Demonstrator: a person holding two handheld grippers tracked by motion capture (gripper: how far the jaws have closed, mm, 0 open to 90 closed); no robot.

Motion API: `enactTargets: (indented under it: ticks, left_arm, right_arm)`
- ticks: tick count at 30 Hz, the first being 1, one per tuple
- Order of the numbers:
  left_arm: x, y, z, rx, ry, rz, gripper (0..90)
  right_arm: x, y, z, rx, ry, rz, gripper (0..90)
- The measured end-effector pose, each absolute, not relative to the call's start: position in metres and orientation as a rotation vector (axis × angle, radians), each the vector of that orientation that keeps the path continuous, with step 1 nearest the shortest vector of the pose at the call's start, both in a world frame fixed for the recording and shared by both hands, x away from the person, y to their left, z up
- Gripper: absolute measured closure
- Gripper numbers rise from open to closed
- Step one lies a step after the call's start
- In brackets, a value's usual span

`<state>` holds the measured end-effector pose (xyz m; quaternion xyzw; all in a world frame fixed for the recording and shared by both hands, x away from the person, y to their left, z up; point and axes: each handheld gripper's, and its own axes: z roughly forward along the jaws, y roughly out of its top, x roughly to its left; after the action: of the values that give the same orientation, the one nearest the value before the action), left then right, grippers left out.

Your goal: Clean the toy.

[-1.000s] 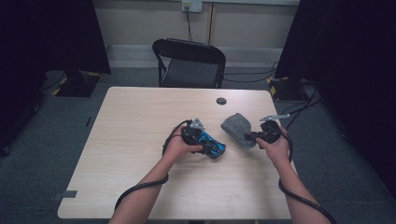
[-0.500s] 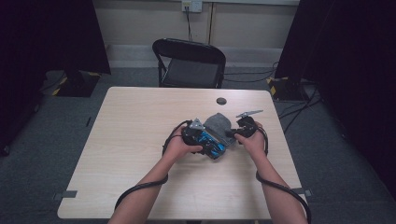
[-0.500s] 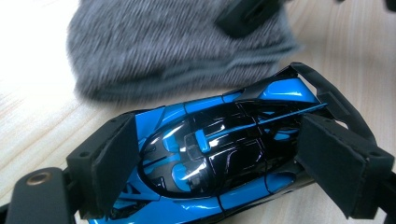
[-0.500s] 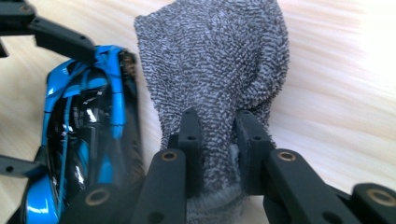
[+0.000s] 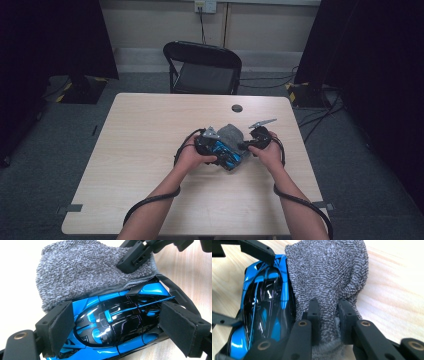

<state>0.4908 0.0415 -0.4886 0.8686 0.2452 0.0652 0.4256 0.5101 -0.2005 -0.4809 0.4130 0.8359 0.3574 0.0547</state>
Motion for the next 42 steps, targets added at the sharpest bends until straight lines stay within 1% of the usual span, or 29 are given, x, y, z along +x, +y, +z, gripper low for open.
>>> enactTargets:
  ticks: [13, 42]
  left_arm:
    - [0.491, 0.042, -0.489, 2.173, 0.613, 0.165, 13.0]
    - [0.491, 0.042, -0.488, 2.176, 0.609, 0.165, 13.1]
  right_arm:
    - [0.491, -0.227, -0.482, 1.265, 2.540, 1.099, 74.5]
    - [0.445, -0.272, -0.479, 1.220, 2.578, 1.099, 74.5]
